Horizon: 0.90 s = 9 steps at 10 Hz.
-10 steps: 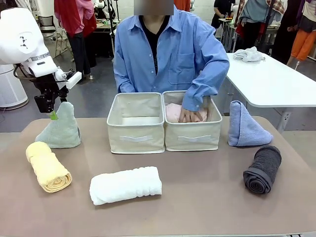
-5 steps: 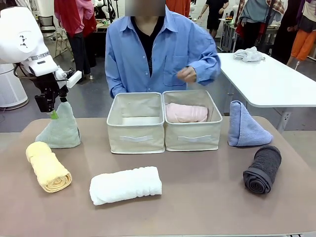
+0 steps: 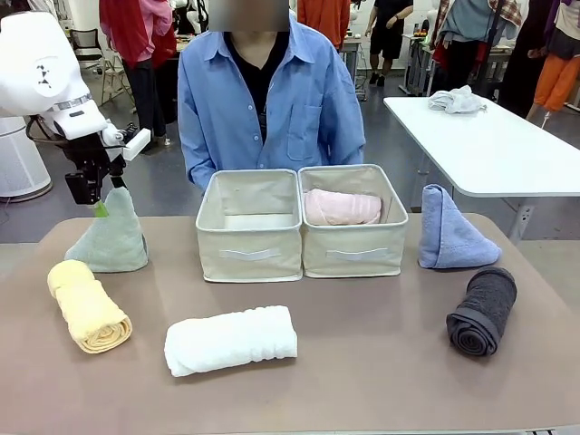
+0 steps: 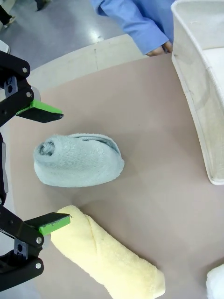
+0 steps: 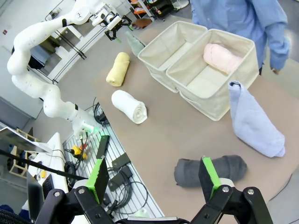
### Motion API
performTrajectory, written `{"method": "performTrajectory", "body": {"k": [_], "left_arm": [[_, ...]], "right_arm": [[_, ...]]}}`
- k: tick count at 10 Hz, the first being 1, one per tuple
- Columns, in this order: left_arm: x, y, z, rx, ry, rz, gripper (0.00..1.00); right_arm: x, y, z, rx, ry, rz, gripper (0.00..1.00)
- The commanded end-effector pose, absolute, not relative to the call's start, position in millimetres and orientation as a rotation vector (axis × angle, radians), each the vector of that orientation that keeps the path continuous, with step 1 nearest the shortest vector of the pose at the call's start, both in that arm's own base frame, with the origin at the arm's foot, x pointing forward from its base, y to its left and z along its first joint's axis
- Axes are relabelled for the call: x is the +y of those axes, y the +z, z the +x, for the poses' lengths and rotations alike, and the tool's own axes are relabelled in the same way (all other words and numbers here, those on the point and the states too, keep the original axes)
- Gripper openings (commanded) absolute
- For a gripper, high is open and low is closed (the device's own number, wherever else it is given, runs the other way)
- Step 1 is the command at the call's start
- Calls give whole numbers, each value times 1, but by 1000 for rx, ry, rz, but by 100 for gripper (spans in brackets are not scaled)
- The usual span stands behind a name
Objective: Sort the towels based on their folding style.
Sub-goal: Pick up one triangle-folded towel and place it in the left Fabric basket.
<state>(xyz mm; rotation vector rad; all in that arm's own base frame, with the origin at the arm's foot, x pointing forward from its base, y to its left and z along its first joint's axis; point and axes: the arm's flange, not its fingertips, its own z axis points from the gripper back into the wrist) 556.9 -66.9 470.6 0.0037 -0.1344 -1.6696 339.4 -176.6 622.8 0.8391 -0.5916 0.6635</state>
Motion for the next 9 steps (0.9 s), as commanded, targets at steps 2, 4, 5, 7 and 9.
{"method": "performTrajectory", "body": {"k": [2, 4, 5, 7, 9], "left_arm": [[-79, 453, 575, -118, -1669, 74, 100], [-80, 444, 579, -106, -1673, 57, 69], [-78, 446, 581, -102, -1673, 65, 43], [-77, 449, 580, -98, -1678, 74, 0], [-77, 448, 580, -92, -1684, 73, 0]], "right_arm": [[-176, 622, 339, -599, 671, 852, 100], [-176, 622, 339, -599, 671, 852, 100], [-176, 622, 339, -599, 671, 852, 100], [-176, 622, 339, -599, 671, 852, 100], [-176, 622, 339, -599, 671, 852, 100]]}}
